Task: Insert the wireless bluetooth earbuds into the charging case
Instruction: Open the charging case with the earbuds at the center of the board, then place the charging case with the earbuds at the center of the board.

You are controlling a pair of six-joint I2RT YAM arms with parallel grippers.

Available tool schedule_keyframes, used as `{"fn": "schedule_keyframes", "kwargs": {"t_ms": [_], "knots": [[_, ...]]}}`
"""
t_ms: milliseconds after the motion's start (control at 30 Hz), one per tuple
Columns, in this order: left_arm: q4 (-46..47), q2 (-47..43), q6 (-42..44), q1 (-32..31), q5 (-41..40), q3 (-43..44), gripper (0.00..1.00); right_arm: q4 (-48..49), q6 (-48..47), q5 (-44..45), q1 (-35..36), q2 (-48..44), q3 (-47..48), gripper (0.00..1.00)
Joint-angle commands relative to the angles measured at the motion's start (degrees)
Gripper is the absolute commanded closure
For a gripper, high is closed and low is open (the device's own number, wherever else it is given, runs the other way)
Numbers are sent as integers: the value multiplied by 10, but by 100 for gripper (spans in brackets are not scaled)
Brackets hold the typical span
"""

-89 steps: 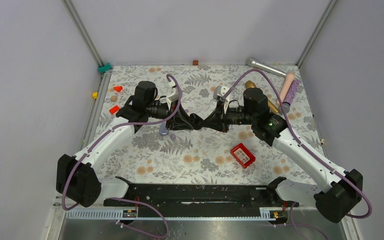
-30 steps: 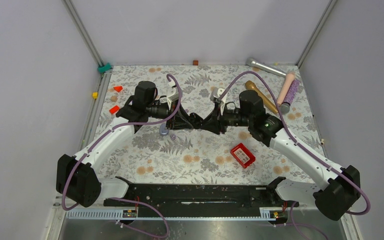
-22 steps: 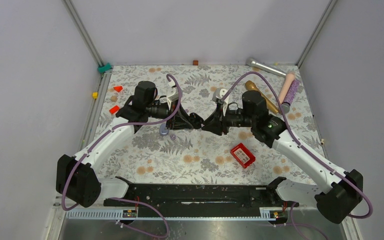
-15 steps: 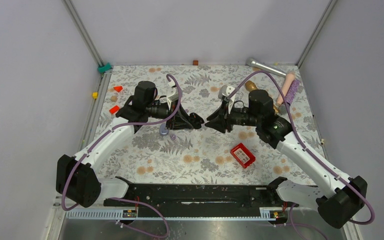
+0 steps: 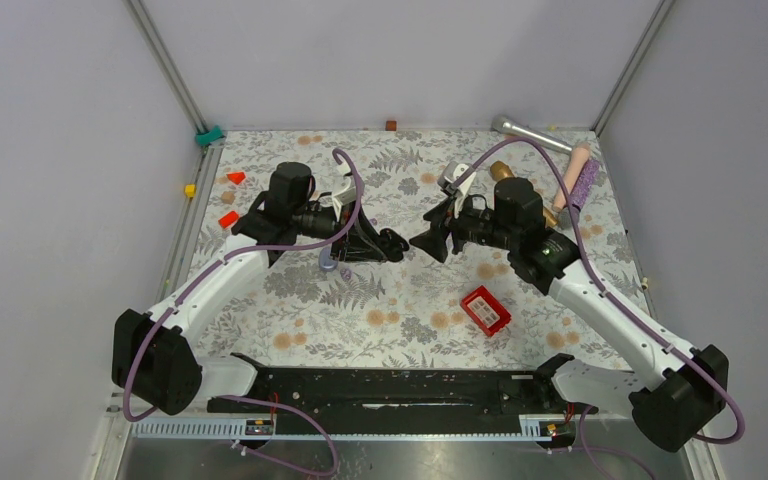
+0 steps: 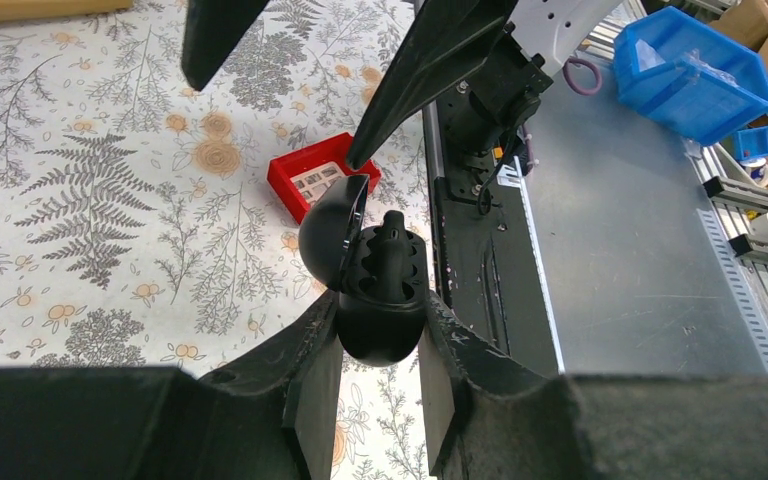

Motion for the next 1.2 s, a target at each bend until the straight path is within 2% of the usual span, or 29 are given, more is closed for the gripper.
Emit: {"fn": "schedule_keyframes", "kwargs": {"t_ms": [0,433,767,867,967,1167], "knots": [[25,-15,1,-5,36,19,100,28,6,7,-3,9,-1,25],[25,-16,3,-7,42,16,100,51,12,-36,-3,9,-8,1],[25,-14,5,-8,36,14,100,56,12,-37,-3,2,-13,0],[25,-15,5,-8,30,15,100,60,15,11,-3,2,-14,1],[25,-15,4,-8,10,18,100,60,11,98,-4,1,-12,0],[24,-12,-8,-7,-84,32,100,64,26,185,-24,-4,-12,0]]}}
